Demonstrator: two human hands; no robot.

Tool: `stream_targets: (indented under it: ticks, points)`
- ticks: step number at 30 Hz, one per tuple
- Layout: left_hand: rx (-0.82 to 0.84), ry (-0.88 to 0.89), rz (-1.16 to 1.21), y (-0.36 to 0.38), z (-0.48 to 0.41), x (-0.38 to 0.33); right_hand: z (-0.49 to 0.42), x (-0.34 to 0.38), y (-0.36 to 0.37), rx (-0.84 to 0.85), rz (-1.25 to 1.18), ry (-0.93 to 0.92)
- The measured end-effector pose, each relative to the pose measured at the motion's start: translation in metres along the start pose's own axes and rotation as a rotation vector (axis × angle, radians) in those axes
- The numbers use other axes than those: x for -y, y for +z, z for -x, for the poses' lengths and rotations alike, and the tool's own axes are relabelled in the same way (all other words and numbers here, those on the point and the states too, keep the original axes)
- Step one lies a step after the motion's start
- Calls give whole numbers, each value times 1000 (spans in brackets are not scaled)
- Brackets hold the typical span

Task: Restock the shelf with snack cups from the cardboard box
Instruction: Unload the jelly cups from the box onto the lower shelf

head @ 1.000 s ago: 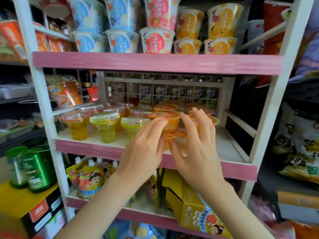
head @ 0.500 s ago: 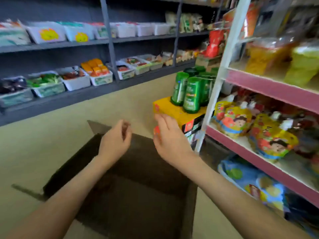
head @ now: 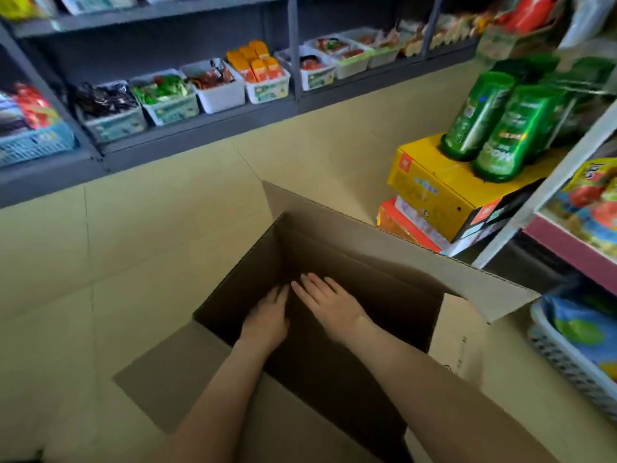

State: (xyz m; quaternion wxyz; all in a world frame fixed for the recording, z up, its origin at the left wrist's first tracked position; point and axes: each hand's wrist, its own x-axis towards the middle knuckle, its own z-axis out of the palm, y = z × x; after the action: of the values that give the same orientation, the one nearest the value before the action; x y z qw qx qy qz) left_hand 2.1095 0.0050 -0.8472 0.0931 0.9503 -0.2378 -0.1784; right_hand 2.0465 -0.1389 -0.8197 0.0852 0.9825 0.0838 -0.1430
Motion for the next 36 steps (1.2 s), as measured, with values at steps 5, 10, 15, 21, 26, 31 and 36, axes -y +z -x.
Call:
stream_targets:
  ticks: [5, 10, 15, 21, 26, 31, 36]
  points:
    - [147, -40, -161, 15, 2, 14, -35, 25, 28, 76, -234, 110]
    - [157, -139, -118, 22, 10, 28, -64, 50, 50, 98, -448, 176]
    - [174, -163, -101, 21, 11, 31, -83, 70, 56, -91, -392, 222]
    - [95, -140, -79, 16, 7, 27, -97, 71, 57, -142, -372, 293]
    - [82, -137, -24, 12, 7, 25, -91, 58, 60, -35, -391, 234]
    - [-28, -155, 46, 1, 3, 17, -78, 43, 34, -187, -339, 174]
    - [-254, -89, 114, -30, 10, -3, -48, 18, -22, -397, -414, 114]
